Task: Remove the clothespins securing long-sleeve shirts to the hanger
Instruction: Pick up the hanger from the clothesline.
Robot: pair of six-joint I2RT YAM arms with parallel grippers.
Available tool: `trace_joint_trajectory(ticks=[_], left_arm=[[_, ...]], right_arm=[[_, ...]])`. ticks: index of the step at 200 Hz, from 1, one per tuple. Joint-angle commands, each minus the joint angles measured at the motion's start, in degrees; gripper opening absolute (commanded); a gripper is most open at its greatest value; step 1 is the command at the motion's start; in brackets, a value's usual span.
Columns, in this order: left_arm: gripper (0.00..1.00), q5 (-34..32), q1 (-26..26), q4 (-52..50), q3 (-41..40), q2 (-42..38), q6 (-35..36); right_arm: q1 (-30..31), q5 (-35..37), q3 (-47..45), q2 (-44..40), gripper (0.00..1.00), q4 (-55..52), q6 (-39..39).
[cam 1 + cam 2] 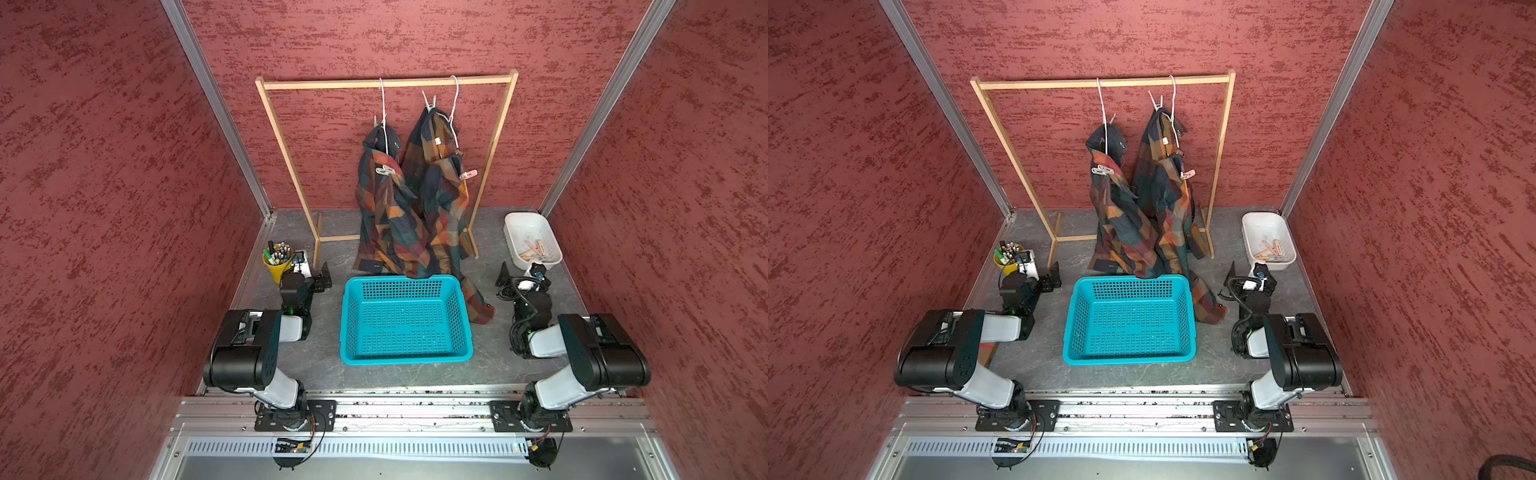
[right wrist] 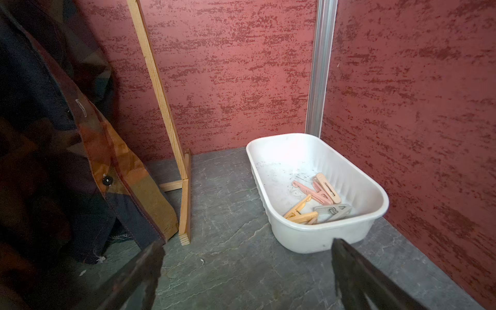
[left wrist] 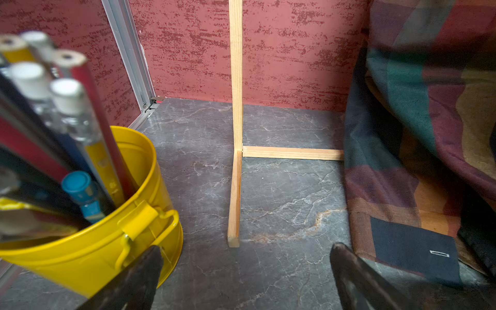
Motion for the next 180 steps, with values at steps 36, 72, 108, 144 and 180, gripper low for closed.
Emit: trace_joint_trajectory(ticks=[36,72,108,144,180], left_arm=[[0.99,0.9,0.3,-0.2,-0.4,-1.0,-0.7],[0.99,1.4,0.6,-0.2,-0.4,-1.0,-0.8],[0.99,1.4,0.6,-0.2,-0.4,-1.0,-0.9],[0.99,1.6,0.7,-0.2,-0.5,-1.0,-1.0],[1.00,-2.2,0.3,-5.9,-0.4,-7.7,-1.7]], right_arm=[[-0.4,-0.7,-0.1,-0.7,0.99,-0.3,-0.3],[-0.4,-0.8,0.0,-0.7,0.99,-0.5,-0.3],[-0.4,-0.8,0.0,-0.6,0.99,-0.5,-0.3],[-0.4,-0.8,-0.2,-0.8,0.99,-0.2,-0.3],[-0.3,0.4,8.1,-13.5,0.99,-22.4,0.1]])
